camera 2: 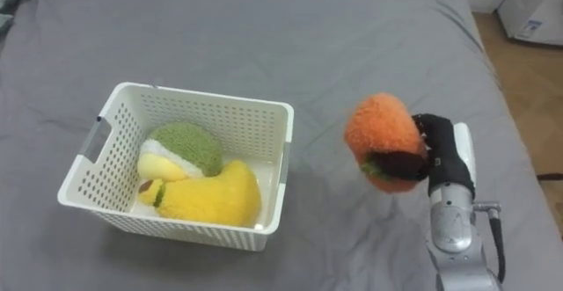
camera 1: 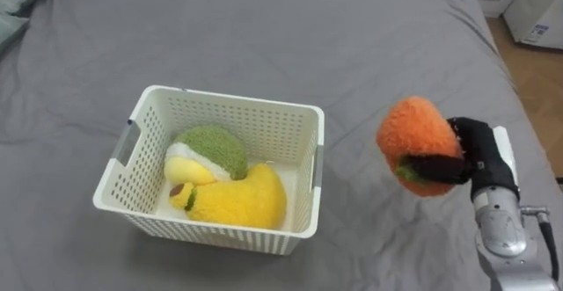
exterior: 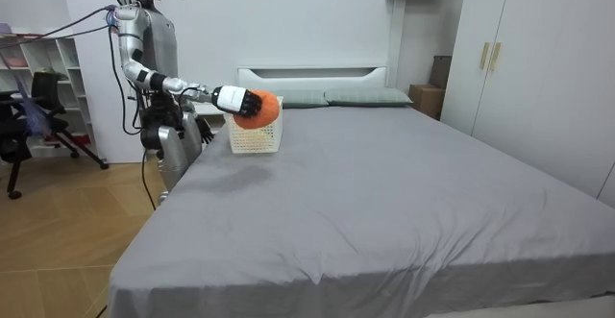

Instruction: Collect toys from the bed

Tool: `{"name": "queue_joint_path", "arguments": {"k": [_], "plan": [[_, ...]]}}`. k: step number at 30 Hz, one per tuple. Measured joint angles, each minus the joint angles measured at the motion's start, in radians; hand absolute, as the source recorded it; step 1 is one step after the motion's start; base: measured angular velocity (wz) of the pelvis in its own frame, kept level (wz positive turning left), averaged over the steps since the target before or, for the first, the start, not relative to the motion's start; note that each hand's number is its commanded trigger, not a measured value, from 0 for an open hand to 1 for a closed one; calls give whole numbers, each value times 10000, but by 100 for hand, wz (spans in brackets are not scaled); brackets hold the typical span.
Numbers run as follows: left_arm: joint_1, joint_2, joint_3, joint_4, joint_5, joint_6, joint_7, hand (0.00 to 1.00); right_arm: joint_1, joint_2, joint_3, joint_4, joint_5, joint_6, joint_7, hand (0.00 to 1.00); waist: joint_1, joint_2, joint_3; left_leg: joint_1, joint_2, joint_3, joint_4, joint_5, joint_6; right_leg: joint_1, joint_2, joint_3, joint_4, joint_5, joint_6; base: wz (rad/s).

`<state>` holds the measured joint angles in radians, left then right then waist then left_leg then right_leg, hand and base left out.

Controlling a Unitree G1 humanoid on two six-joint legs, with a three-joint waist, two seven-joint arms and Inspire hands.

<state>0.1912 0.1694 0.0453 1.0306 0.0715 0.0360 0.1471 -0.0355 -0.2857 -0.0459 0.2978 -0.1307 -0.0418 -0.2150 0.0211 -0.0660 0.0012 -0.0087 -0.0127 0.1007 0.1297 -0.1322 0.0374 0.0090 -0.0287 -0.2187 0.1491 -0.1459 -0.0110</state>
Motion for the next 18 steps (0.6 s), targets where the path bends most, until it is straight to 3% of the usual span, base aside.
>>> {"name": "queue_joint_path", "arguments": {"k": [9, 18], "plan": [[26, -48, 155, 21, 100, -3, -13, 0, -2, -5, -9, -1285, -549, 4, 112, 100, 137, 109, 71, 148, -3, 64, -23, -41, 15, 90, 35, 209, 10, -7, 1, -4], [271, -86, 370, -311, 504, 1, -72, 0, -143, -2, 69, -3882, -1521, 136, 497, 100, 256, 69, 64, 229, 4, 50, -29, -65, 2, 192, 52, 207, 14, -31, 38, 0]]}}
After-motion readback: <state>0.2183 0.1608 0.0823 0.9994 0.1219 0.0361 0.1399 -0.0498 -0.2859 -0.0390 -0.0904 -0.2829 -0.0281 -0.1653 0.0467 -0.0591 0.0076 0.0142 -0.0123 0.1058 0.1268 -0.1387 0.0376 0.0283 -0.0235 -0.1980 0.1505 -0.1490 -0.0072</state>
